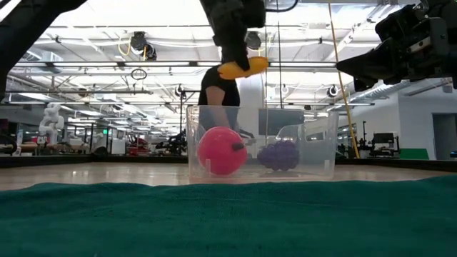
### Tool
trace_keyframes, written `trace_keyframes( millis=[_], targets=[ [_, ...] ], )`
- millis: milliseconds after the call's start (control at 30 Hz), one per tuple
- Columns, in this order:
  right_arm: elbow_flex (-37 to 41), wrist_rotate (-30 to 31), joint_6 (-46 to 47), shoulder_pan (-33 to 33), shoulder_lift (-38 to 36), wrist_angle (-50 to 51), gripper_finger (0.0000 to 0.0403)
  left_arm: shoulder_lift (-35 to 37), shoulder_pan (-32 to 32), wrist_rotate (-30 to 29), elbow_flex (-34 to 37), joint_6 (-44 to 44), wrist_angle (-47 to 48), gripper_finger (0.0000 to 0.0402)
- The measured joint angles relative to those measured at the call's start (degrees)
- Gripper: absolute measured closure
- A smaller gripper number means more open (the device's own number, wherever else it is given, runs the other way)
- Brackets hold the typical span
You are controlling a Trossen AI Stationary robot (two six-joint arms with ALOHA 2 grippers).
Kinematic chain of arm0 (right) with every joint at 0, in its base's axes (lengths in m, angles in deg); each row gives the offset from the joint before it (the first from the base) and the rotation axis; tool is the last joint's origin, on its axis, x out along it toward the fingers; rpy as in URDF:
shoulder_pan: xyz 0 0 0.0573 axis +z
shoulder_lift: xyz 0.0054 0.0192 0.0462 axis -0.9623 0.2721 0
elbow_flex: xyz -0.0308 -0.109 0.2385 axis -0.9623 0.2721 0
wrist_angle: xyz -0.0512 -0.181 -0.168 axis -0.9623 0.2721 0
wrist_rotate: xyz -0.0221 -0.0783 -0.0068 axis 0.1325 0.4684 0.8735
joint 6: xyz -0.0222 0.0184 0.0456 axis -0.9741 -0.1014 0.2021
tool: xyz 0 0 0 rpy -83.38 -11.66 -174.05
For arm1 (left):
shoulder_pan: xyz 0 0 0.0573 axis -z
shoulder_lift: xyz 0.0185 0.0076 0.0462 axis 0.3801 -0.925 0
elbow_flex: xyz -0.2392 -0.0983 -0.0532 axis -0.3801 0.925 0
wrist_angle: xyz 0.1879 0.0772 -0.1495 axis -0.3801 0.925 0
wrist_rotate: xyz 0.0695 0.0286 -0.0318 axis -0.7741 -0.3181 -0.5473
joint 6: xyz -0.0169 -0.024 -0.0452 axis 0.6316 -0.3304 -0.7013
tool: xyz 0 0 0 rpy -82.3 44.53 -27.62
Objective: Pick and placing Produce into tupperware
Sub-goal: Put the banana into the transparent bin
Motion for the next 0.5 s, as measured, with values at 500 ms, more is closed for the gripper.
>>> trace_keyframes(
  millis=[500],
  targets=[
    [0.0,0.0,0.2,0.0,0.0,0.0,0.0403,4.9,0.5,1.3,0.0,0.7,-1.1,0.0259]
  ],
)
